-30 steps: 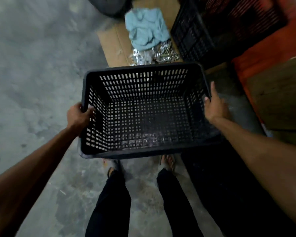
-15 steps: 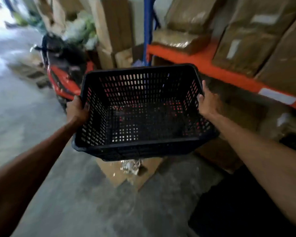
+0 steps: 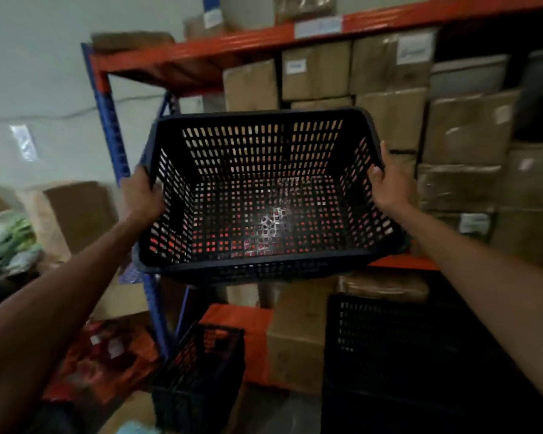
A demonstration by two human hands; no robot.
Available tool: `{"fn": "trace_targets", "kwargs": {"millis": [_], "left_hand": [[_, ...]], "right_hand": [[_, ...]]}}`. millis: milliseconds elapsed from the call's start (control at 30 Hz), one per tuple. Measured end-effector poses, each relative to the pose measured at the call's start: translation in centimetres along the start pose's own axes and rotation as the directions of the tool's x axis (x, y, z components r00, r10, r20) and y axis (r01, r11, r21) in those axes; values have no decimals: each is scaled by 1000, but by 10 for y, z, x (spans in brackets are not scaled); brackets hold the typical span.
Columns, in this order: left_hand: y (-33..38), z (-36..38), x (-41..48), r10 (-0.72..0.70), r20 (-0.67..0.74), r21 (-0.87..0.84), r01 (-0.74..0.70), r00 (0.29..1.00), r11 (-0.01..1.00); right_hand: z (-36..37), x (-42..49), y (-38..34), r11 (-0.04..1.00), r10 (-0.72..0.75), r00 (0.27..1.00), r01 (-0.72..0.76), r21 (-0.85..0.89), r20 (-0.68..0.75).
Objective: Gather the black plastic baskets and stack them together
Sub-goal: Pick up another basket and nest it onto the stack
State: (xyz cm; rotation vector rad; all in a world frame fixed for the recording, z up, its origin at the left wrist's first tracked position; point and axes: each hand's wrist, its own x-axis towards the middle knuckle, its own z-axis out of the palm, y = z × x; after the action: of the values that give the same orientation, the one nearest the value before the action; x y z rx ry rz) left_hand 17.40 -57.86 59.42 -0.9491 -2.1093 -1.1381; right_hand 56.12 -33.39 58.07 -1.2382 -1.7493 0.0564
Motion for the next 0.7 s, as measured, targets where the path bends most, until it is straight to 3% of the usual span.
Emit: {"fn": "trace_targets", "kwargs": {"millis": [133,233,367,433,533,700], "left_hand": [[103,30,-40,39,5,-81,-39,999,996],[159,44,-65,164,46,-104,-159,985,982],[213,54,-90,340,23,25,-341,940,940],[237,67,-103,330,71,-20,-329,941,944],[265,85,-117,259,271,-141,-228,927,964],[288,101,-141,238,368,-195,-176,899,965]], "right_hand": [[-79,17,85,998,14,996,-19,-54,-91],[-125,16,139,995,50,990,-61,-76,-133],[-173,11,192,978,130,986,-145,-149,-101],[-190,8,212,970,159,983,-173,-170,-89],[-208,3,240,957,170,981,-186,-221,-90],[-212,4,268,923,255,967,-235,-304,28]]}}
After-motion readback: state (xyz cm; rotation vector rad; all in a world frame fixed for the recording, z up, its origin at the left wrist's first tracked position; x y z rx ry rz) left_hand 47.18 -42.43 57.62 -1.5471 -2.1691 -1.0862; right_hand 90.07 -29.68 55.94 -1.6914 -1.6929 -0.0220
